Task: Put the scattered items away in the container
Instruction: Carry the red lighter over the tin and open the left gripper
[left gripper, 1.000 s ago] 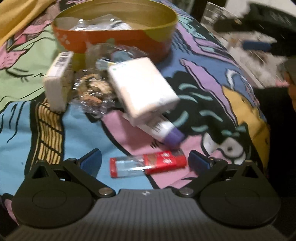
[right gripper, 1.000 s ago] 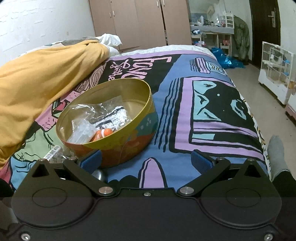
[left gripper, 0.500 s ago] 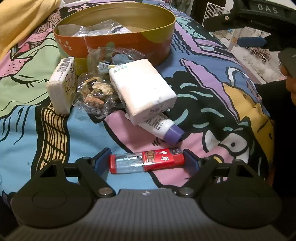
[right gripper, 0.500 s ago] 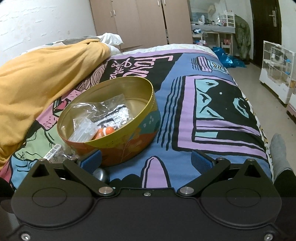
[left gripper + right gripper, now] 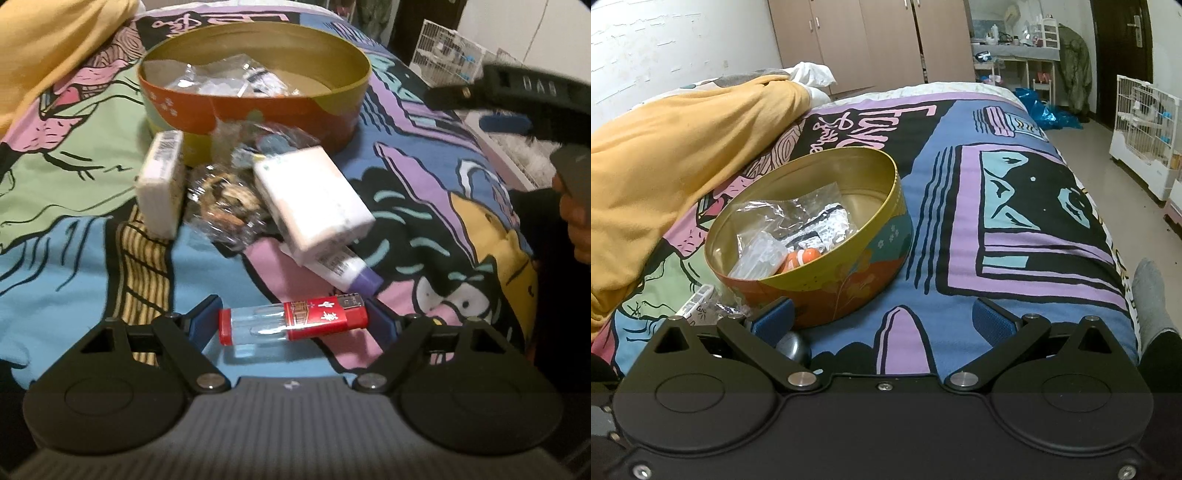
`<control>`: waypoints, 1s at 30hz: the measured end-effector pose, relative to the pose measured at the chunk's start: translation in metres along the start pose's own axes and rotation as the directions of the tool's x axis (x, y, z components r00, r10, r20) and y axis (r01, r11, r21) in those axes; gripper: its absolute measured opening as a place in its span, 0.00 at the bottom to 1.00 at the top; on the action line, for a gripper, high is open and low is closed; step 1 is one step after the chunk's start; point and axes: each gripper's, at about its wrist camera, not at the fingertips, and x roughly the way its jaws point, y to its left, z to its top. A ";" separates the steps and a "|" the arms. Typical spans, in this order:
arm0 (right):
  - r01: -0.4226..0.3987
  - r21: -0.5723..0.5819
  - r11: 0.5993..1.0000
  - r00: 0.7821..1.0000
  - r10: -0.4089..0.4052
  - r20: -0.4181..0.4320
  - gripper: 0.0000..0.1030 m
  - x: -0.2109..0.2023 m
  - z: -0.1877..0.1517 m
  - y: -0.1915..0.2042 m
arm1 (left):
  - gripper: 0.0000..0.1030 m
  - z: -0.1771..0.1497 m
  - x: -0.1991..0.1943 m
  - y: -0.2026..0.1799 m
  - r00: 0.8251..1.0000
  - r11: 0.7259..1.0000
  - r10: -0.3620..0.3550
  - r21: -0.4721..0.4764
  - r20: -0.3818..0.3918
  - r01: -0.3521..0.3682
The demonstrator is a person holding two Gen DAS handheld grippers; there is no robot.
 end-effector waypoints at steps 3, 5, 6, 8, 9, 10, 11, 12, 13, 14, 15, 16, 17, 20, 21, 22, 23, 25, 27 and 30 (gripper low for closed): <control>0.000 0.002 1.000 1.000 0.000 -0.002 1.00 0.001 0.000 0.000 | 0.80 0.004 -0.005 0.006 1.000 1.000 0.012 -0.012 0.012 -0.011; 0.000 0.002 1.000 1.000 0.000 -0.004 1.00 0.001 0.000 0.000 | 0.80 0.007 -0.007 0.009 1.000 1.000 0.018 -0.018 0.018 -0.017; 0.000 0.002 1.000 1.000 0.000 -0.005 1.00 0.001 0.000 0.000 | 0.80 0.008 -0.008 0.010 1.000 1.000 0.021 -0.020 0.020 -0.021; 0.000 0.001 1.000 1.000 0.000 -0.006 1.00 0.001 -0.001 0.001 | 0.80 0.009 -0.011 0.014 0.999 0.999 0.026 -0.029 0.026 -0.025; 0.000 0.002 1.000 1.000 0.000 -0.008 1.00 0.002 -0.001 0.001 | 0.81 0.010 -0.012 0.016 0.999 0.999 0.029 -0.034 0.028 -0.028; 0.000 0.002 1.000 1.000 0.000 -0.010 1.00 0.002 -0.001 0.000 | 0.81 0.011 -0.013 0.018 0.999 0.999 0.035 -0.038 0.031 -0.034; 0.001 0.002 1.000 1.000 -0.001 -0.014 1.00 0.003 -0.001 0.000 | 0.81 0.013 -0.014 0.020 0.999 0.998 0.042 -0.042 0.035 -0.041; 0.002 0.002 1.000 1.000 -0.002 -0.017 1.00 0.004 -0.001 0.001 | 0.81 0.014 -0.016 0.022 0.998 0.998 0.047 -0.045 0.039 -0.045; 0.002 0.002 1.000 1.000 -0.002 -0.020 1.00 0.004 -0.001 0.001 | 0.81 0.016 -0.017 0.025 0.998 0.997 0.054 -0.050 0.045 -0.052; 0.002 0.002 1.000 1.000 -0.002 -0.023 1.00 0.005 -0.001 0.001 | 0.81 0.018 -0.019 0.027 0.997 0.997 0.062 -0.054 0.052 -0.059; 0.001 0.002 1.000 1.000 -0.001 -0.026 1.00 0.006 -0.001 0.001 | 0.81 0.021 -0.021 0.030 0.996 0.996 0.067 -0.058 0.060 -0.064; 0.000 0.001 1.000 1.000 0.000 -0.029 1.00 0.006 -0.002 0.001 | 0.81 0.023 -0.023 0.033 0.995 0.995 0.076 -0.063 0.067 -0.072; -0.001 0.000 1.000 0.999 0.001 -0.034 1.00 0.007 -0.002 0.001 | 0.81 0.026 -0.025 0.035 0.994 0.995 0.084 -0.064 0.075 -0.080; -0.001 -0.002 1.000 0.999 0.001 -0.050 1.00 0.010 -0.002 0.002 | 0.81 0.036 -0.032 0.042 0.990 0.993 0.107 -0.057 0.097 -0.102; 0.000 -0.002 1.000 0.998 0.000 -0.063 1.00 0.011 -0.002 0.002 | 0.81 0.039 -0.034 0.044 0.988 0.993 0.114 -0.053 0.104 -0.109; -0.001 -0.001 1.000 0.997 0.000 -0.073 1.00 0.012 -0.002 0.002 | 0.81 0.043 -0.037 0.045 0.986 0.992 0.120 -0.049 0.112 -0.115; 0.001 -0.001 1.000 0.997 -0.001 -0.083 1.00 0.014 -0.002 0.002 | 0.81 0.047 -0.040 0.047 0.985 0.992 0.125 -0.046 0.122 -0.121; 0.009 -0.004 1.000 0.996 -0.009 -0.091 1.00 0.015 -0.002 0.002 | 0.81 0.055 -0.044 0.048 0.981 0.991 0.133 -0.034 0.142 -0.130; 0.023 -0.006 1.000 0.994 -0.023 -0.106 1.00 0.018 -0.003 0.002 | 0.81 0.063 -0.047 0.048 0.978 0.990 0.140 -0.021 0.156 -0.138; 0.041 -0.005 0.999 0.989 -0.041 -0.139 1.00 0.022 -0.003 0.001 | 0.81 0.076 -0.048 0.047 0.974 0.988 0.148 0.004 0.173 -0.152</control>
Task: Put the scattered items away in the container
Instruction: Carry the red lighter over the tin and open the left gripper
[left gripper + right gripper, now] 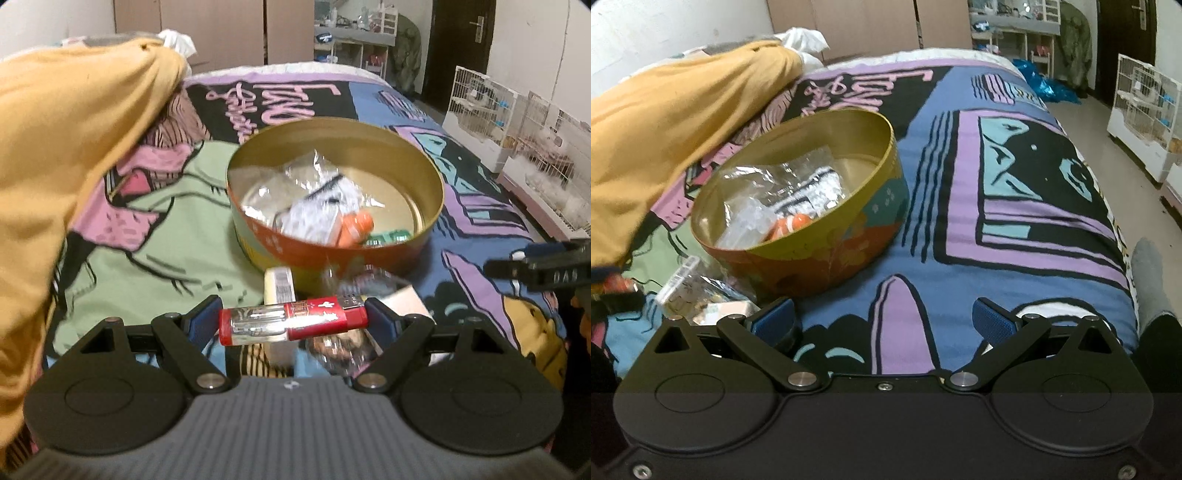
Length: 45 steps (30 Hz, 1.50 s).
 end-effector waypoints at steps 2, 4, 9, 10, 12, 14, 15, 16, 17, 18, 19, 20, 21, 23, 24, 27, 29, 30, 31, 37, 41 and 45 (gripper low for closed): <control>0.011 -0.008 1.000 1.000 -0.011 -0.009 1.00 0.002 0.000 0.001 | 0.81 0.008 0.002 -0.002 1.000 1.000 0.003 0.021 0.010 -0.003; 0.030 -0.016 0.999 0.999 -0.031 -0.017 1.00 0.003 0.000 0.002 | 0.81 0.016 0.005 -0.005 1.000 0.999 0.006 0.039 0.016 -0.006; 0.040 -0.022 0.999 0.999 -0.040 -0.034 1.00 0.005 0.000 0.003 | 0.81 0.038 0.011 -0.013 1.000 0.998 0.004 0.069 0.029 -0.006; 0.041 -0.021 0.999 0.998 -0.042 -0.036 1.00 0.006 0.000 0.003 | 0.81 0.043 0.013 -0.015 0.999 0.997 0.005 0.079 0.034 -0.008; 0.047 -0.018 0.999 0.998 -0.048 -0.046 1.00 0.008 0.000 0.002 | 0.81 0.051 0.015 -0.019 0.999 0.996 0.006 0.093 0.041 -0.010; 0.049 -0.018 0.999 0.997 -0.050 -0.055 1.00 0.009 0.000 0.002 | 0.81 0.060 0.019 -0.024 0.999 0.994 0.004 0.105 0.043 -0.009; 0.051 -0.019 0.999 0.997 -0.052 -0.060 1.00 0.010 0.001 0.002 | 0.81 0.064 0.021 -0.026 0.999 0.994 0.004 0.109 0.044 -0.009; 0.054 -0.021 0.998 0.996 -0.056 -0.070 1.00 0.012 0.001 0.002 | 0.81 0.068 0.023 -0.028 0.999 0.993 0.004 0.114 0.044 -0.009; 0.062 -0.026 0.998 0.994 -0.064 -0.087 1.00 0.014 0.001 0.003 | 0.81 0.072 0.025 -0.030 0.999 0.993 0.006 0.121 0.046 -0.011; 0.072 -0.030 0.997 0.992 -0.074 -0.106 1.00 0.017 0.002 0.004 | 0.81 0.076 0.027 -0.032 0.999 0.992 0.008 0.127 0.047 -0.014; 0.080 -0.037 0.996 0.988 -0.084 -0.132 1.00 0.020 0.003 0.004 | 0.81 0.080 0.029 -0.034 0.999 0.991 0.010 0.132 0.049 -0.016; 0.081 -0.042 0.996 0.986 -0.086 -0.143 1.00 0.022 0.003 0.005 | 0.81 0.084 0.031 -0.036 0.999 0.991 0.010 0.134 0.049 -0.017; 0.079 -0.043 0.996 0.986 -0.084 -0.145 1.00 0.023 0.002 0.005 | 0.81 0.087 0.033 -0.038 0.999 0.991 0.010 0.135 0.049 -0.017; 0.081 -0.048 0.996 0.985 -0.088 -0.146 1.00 0.024 0.001 0.005 | 0.81 0.095 0.036 -0.041 0.999 0.990 0.011 0.138 0.051 -0.018; 0.083 -0.049 0.995 0.985 -0.089 -0.148 1.00 0.024 0.001 0.005 | 0.81 0.097 0.037 -0.043 0.998 0.990 0.012 0.139 0.054 -0.019; 0.077 -0.047 0.996 0.985 -0.083 -0.150 1.00 0.024 0.001 0.005 | 0.81 0.107 0.040 -0.048 0.998 0.988 0.018 0.153 0.059 -0.027; 0.074 -0.045 0.996 0.985 -0.080 -0.155 1.00 0.025 0.002 0.004 | 0.81 0.114 0.044 -0.050 0.998 0.987 0.023 0.159 0.059 -0.032; 0.071 -0.044 0.997 0.984 -0.077 -0.160 1.00 0.026 0.002 0.004 | 0.81 0.118 0.046 -0.051 0.998 0.987 0.025 0.157 0.057 -0.034; 0.069 -0.043 0.997 0.983 -0.075 -0.166 1.00 0.026 0.002 0.003 | 0.81 0.121 0.048 -0.052 0.998 0.987 0.029 0.156 0.056 -0.038; 0.062 -0.049 0.997 0.982 -0.070 -0.173 1.00 0.027 0.001 0.005 | 0.81 0.139 0.066 -0.056 0.995 0.982 0.079 0.167 0.058 -0.088; 0.063 -0.046 0.997 0.982 -0.071 -0.175 1.00 0.027 0.001 0.005 | 0.91 0.148 0.082 -0.050 0.995 0.987 0.082 0.135 0.053 -0.089; 0.061 -0.039 0.997 0.983 -0.067 -0.172 1.00 0.026 0.001 0.003 | 1.00 0.146 0.084 -0.035 0.994 0.990 0.097 0.101 0.055 -0.103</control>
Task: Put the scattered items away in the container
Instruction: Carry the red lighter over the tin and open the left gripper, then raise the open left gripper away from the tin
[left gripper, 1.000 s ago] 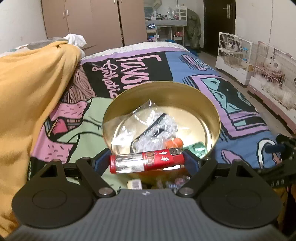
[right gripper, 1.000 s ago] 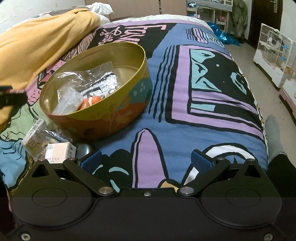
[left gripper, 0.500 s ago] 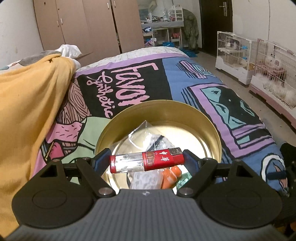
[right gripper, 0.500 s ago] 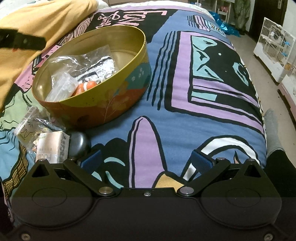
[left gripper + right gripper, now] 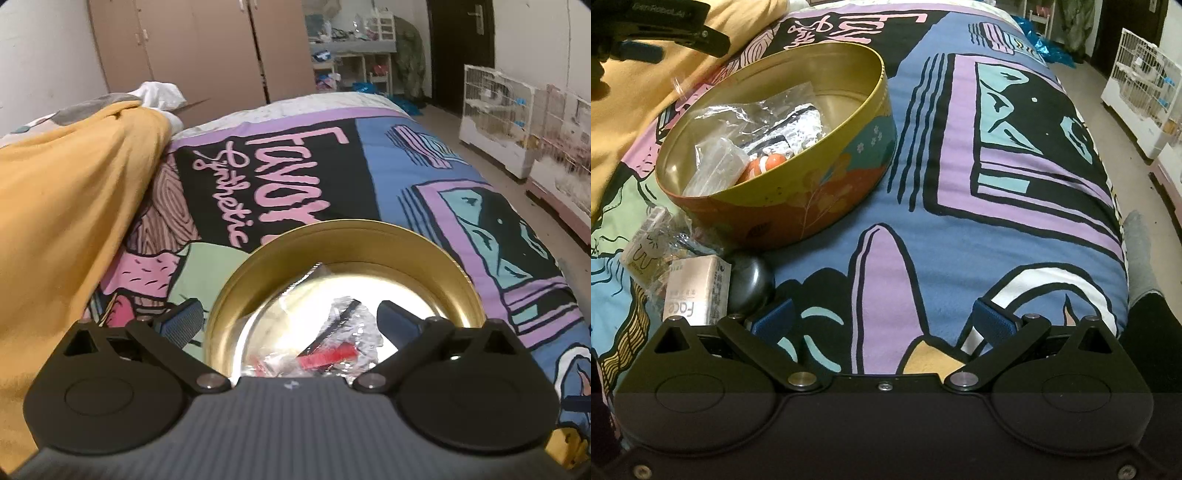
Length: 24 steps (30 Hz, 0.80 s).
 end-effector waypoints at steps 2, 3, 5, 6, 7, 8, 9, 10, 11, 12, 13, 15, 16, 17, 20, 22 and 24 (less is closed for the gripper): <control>-0.006 0.004 1.000 1.000 0.006 0.008 1.00 -0.001 0.000 0.000 | 1.00 -0.007 -0.003 0.010 1.000 1.000 -0.016 -0.019 -0.014 0.016; -0.009 0.005 1.000 1.000 0.009 0.011 1.00 -0.002 0.000 -0.001 | 1.00 -0.011 -0.005 0.015 1.000 0.999 -0.023 -0.025 -0.020 0.022; -0.017 0.006 1.000 1.000 0.017 0.014 1.00 -0.002 0.001 0.000 | 1.00 -0.023 -0.009 0.023 0.999 0.999 -0.026 -0.030 -0.033 0.025; -0.020 0.006 1.000 1.000 0.020 0.013 1.00 -0.002 0.001 0.000 | 1.00 -0.030 -0.011 0.027 0.999 0.999 -0.031 -0.032 -0.040 0.029; -0.024 0.006 1.000 1.000 0.024 0.012 1.00 -0.001 0.001 0.000 | 1.00 -0.037 -0.012 0.030 0.998 0.999 -0.035 -0.032 -0.049 0.033; -0.026 0.006 1.000 1.000 0.026 0.011 1.00 -0.001 0.001 0.000 | 1.00 -0.044 -0.013 0.033 0.998 0.999 -0.036 -0.032 -0.058 0.034; -0.026 0.005 1.000 1.000 0.026 0.010 1.00 -0.001 0.001 0.001 | 1.00 -0.052 -0.014 0.036 0.997 0.999 -0.036 -0.029 -0.069 0.034; -0.028 0.005 1.000 1.000 0.028 0.009 1.00 0.000 0.001 0.001 | 1.00 -0.058 -0.014 0.038 0.996 0.999 -0.035 -0.026 -0.076 0.033; -0.034 0.007 0.999 0.999 0.034 0.008 1.00 -0.001 0.001 0.001 | 1.00 -0.066 -0.015 0.040 0.996 0.999 -0.033 -0.024 -0.085 0.031; -0.038 0.008 0.999 0.999 0.038 0.009 1.00 -0.001 0.000 0.001 | 1.00 -0.072 -0.015 0.042 0.995 0.999 -0.033 -0.023 -0.092 0.031; -0.039 0.009 0.999 0.999 0.039 0.011 1.00 -0.001 0.000 0.001 | 1.00 -0.078 -0.016 0.044 0.995 0.999 -0.034 -0.025 -0.096 0.032; -0.035 0.009 0.999 0.999 0.035 0.014 1.00 -0.002 -0.001 0.002 | 1.00 -0.089 -0.019 0.046 0.994 0.999 -0.044 -0.033 -0.102 0.041; -0.034 0.008 0.999 0.999 0.034 0.016 1.00 -0.002 -0.001 0.002 | 1.00 -0.095 -0.020 0.047 0.993 0.998 -0.048 -0.037 -0.104 0.044; -0.034 0.006 0.999 0.999 0.034 0.021 1.00 -0.004 -0.002 0.003 | 1.00 -0.100 -0.022 0.047 0.993 0.998 -0.051 -0.042 -0.106 0.047; -0.040 -0.005 0.999 0.998 0.040 0.047 1.00 -0.011 -0.004 0.006 | 1.00 -0.116 -0.025 0.050 0.992 0.995 -0.067 -0.078 -0.111 0.058; -0.054 -0.004 0.999 0.997 0.054 0.063 1.00 -0.016 -0.007 0.009 | 1.00 -0.127 -0.027 0.053 0.991 0.990 -0.077 -0.129 -0.107 0.063; -0.073 -0.003 0.997 0.995 0.073 0.063 1.00 -0.019 -0.010 0.015 | 1.00 -0.137 -0.028 0.056 0.988 0.979 -0.105 -0.186 -0.110 0.083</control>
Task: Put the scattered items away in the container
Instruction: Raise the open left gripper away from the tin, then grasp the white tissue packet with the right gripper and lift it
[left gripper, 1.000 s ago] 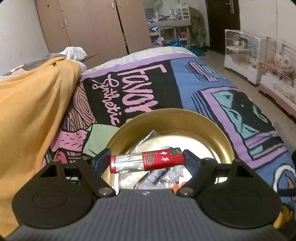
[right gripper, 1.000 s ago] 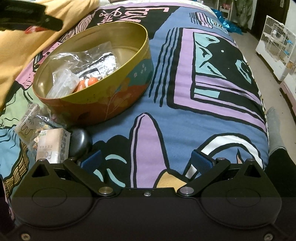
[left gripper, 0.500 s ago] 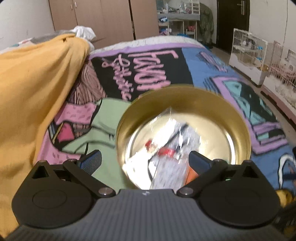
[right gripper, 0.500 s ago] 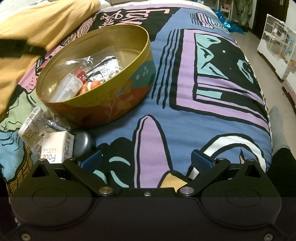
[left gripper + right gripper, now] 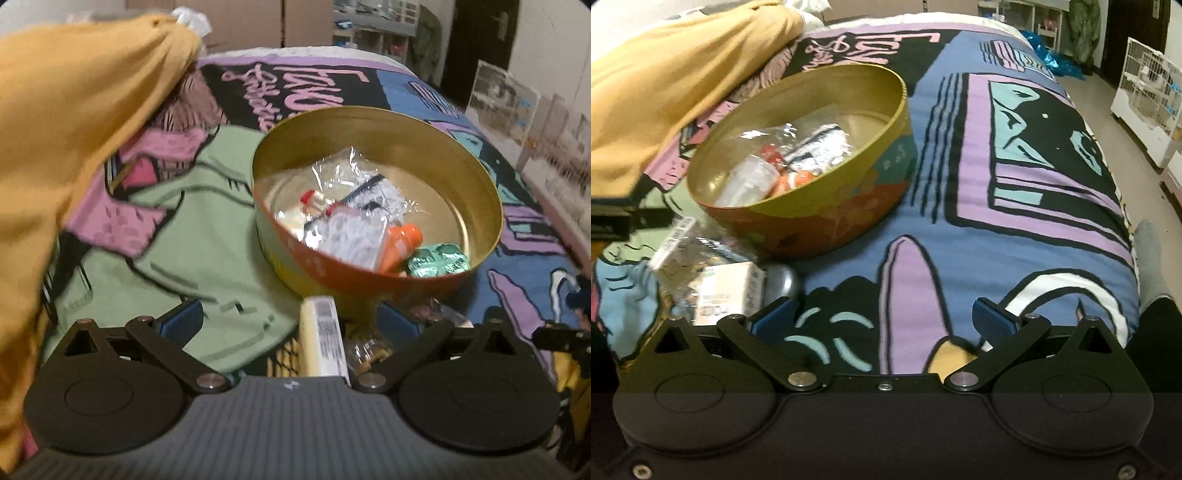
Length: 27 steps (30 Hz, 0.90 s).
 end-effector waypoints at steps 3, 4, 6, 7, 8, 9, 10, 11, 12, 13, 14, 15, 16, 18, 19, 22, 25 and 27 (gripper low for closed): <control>-0.018 -0.017 1.000 1.000 0.017 -0.020 1.00 0.000 -0.004 0.012 | 1.00 -0.015 0.002 0.007 1.000 0.998 -0.019 -0.056 -0.011 0.018; -0.021 -0.022 1.000 1.000 0.020 -0.024 1.00 0.000 -0.005 0.016 | 1.00 -0.019 0.003 0.009 1.000 0.997 -0.023 -0.069 -0.012 0.022; -0.030 -0.037 0.999 0.999 0.028 -0.035 1.00 -0.001 -0.009 0.026 | 1.00 -0.027 0.003 0.016 0.999 0.994 -0.046 -0.102 -0.012 0.044; -0.035 -0.042 0.998 0.999 0.034 -0.040 1.00 -0.001 -0.010 0.031 | 1.00 -0.030 0.003 0.019 0.998 0.991 -0.060 -0.120 -0.009 0.059; -0.041 -0.048 0.998 0.998 0.039 -0.042 1.00 -0.001 -0.010 0.037 | 1.00 -0.034 0.003 0.023 0.997 0.988 -0.078 -0.135 -0.006 0.077; -0.046 -0.057 0.997 0.998 0.043 -0.043 1.00 -0.002 -0.011 0.043 | 1.00 -0.037 0.003 0.025 0.996 0.985 -0.091 -0.144 -0.005 0.090; -0.050 -0.067 0.997 0.998 0.047 -0.045 1.00 -0.002 -0.011 0.048 | 1.00 -0.041 0.002 0.028 0.995 0.983 -0.104 -0.150 -0.003 0.103; -0.056 -0.080 0.995 0.998 0.053 -0.046 1.00 -0.002 -0.011 0.056 | 1.00 -0.045 0.002 0.030 0.992 0.981 -0.122 -0.154 -0.005 0.120; -0.061 -0.091 0.994 0.997 0.057 -0.046 1.00 -0.003 -0.010 0.061 | 1.00 -0.048 0.002 0.032 0.990 0.979 -0.138 -0.153 -0.007 0.135; -0.067 -0.108 0.992 0.997 0.062 -0.046 1.00 -0.003 -0.009 0.069 | 1.00 -0.051 0.001 0.033 0.988 0.978 -0.152 -0.148 -0.004 0.149; -0.071 -0.122 0.990 0.997 0.065 -0.047 1.00 -0.003 -0.008 0.075 | 1.00 -0.055 0.000 0.034 0.987 0.978 -0.158 -0.138 0.002 0.157; -0.074 -0.135 0.988 0.997 0.068 -0.047 1.00 -0.002 -0.007 0.081 | 1.00 -0.057 -0.001 0.035 0.987 0.977 -0.161 -0.141 0.006 0.160; -0.076 -0.145 0.987 0.996 0.069 -0.049 1.00 -0.001 -0.006 0.087 | 1.00 -0.058 -0.002 0.036 0.985 0.972 -0.174 -0.157 0.014 0.174; -0.077 -0.168 0.983 0.996 0.068 -0.059 0.99 0.004 -0.003 0.098 | 1.00 -0.057 -0.006 0.041 0.977 0.958 -0.209 -0.190 0.053 0.215; -0.072 -0.181 0.981 0.996 0.061 -0.066 0.97 0.007 -0.002 0.104 | 1.00 -0.057 -0.007 0.043 0.974 0.953 -0.216 -0.202 0.067 0.225; -0.039 -0.207 0.978 0.995 0.020 -0.093 0.86 0.019 0.001 0.118 | 1.00 -0.061 -0.007 0.048 0.972 0.941 -0.223 -0.246 0.073 0.234; -0.030 -0.188 0.982 0.990 0.003 -0.139 0.75 0.031 0.001 0.122 | 1.00 -0.061 -0.009 0.051 0.968 0.932 -0.232 -0.265 0.095 0.249; -0.028 -0.165 0.986 0.985 -0.001 -0.174 0.68 0.038 0.001 0.121 | 1.00 -0.061 -0.010 0.052 0.968 0.930 -0.232 -0.268 0.099 0.251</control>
